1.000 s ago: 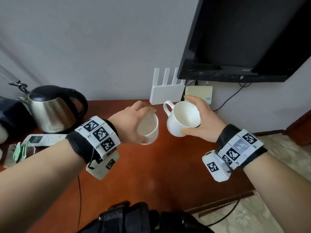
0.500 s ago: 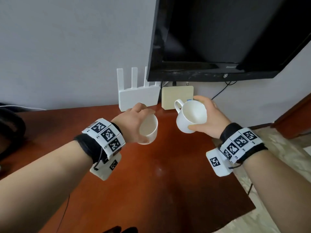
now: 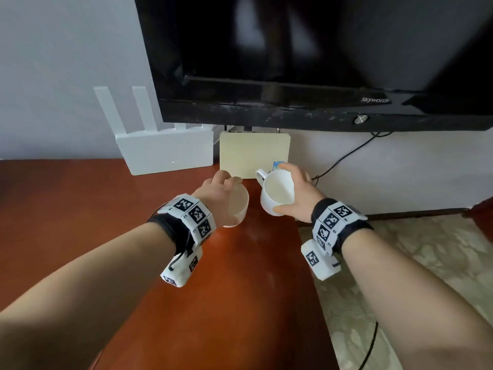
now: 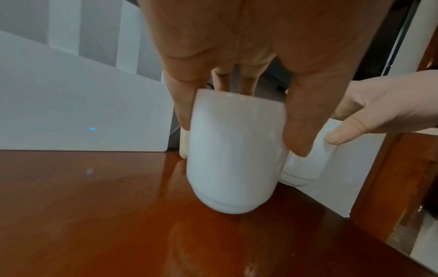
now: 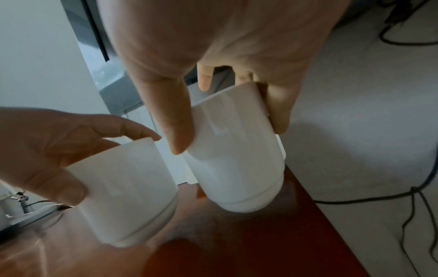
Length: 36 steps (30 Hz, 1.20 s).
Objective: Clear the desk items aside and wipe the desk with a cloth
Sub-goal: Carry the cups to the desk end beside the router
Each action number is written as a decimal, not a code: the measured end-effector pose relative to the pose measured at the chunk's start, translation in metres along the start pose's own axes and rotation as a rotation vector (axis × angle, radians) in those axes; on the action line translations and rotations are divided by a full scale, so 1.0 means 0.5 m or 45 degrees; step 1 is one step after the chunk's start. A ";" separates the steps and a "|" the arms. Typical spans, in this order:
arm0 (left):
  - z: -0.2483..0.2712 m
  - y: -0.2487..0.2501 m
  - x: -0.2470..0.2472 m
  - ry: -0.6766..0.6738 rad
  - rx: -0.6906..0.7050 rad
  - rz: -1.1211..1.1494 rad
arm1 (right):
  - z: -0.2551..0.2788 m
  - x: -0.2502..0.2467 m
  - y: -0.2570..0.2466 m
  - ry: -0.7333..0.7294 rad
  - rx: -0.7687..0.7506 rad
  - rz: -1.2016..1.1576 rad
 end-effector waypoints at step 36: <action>-0.080 0.013 0.021 0.070 -0.014 0.036 | -0.097 0.029 0.039 -0.079 -0.016 0.036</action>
Point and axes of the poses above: each hand's wrist, its own z-axis away from the middle knuckle, its own x-axis out of the palm, y = z × x, the point moved 7 cm from there along -z, towards the middle knuckle, and after that the axes turned 6 degrees about y, right-handed, at the moved point
